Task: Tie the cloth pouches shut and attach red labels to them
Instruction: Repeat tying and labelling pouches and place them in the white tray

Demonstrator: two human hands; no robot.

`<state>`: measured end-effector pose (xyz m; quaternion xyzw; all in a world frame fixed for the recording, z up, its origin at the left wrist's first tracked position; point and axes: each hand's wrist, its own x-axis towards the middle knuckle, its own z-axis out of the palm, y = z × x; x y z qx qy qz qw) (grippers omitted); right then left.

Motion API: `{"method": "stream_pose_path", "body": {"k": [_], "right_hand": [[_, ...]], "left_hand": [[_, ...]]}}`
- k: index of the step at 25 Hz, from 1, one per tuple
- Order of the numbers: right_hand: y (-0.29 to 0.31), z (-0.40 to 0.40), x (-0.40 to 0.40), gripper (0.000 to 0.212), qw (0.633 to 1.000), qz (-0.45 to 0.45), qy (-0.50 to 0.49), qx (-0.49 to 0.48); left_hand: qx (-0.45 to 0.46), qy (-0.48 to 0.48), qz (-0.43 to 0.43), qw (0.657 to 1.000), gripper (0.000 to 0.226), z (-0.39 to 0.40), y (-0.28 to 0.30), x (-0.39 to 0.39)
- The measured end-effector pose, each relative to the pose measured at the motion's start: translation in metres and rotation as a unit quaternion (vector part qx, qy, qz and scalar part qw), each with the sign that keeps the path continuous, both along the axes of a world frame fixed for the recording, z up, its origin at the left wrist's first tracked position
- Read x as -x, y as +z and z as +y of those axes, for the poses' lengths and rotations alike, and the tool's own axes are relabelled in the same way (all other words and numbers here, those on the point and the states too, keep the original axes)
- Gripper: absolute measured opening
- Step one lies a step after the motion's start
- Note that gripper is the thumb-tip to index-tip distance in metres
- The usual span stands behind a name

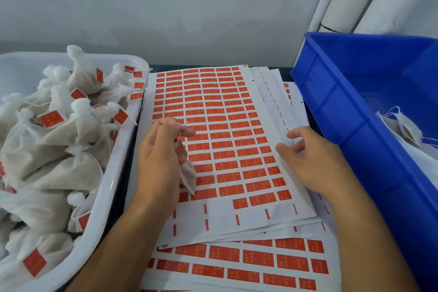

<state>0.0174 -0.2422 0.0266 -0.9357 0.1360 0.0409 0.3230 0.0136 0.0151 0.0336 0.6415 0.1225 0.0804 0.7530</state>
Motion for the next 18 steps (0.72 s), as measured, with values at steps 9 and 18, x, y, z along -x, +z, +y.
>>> {"method": "stream_pose_path", "body": {"k": [9, 18], "right_hand": [[0.022, 0.001, 0.012, 0.06, 0.958, 0.039, 0.018, -0.284], [0.034, 0.013, 0.024, 0.07, 0.875, 0.013, 0.145, -0.462]], "left_hand": [[-0.018, 0.049, -0.049, 0.997, 0.015, -0.001, 0.005, 0.007], [-0.363, -0.001, -0.212, 0.907, 0.027, -0.015, 0.004, 0.019]]}}
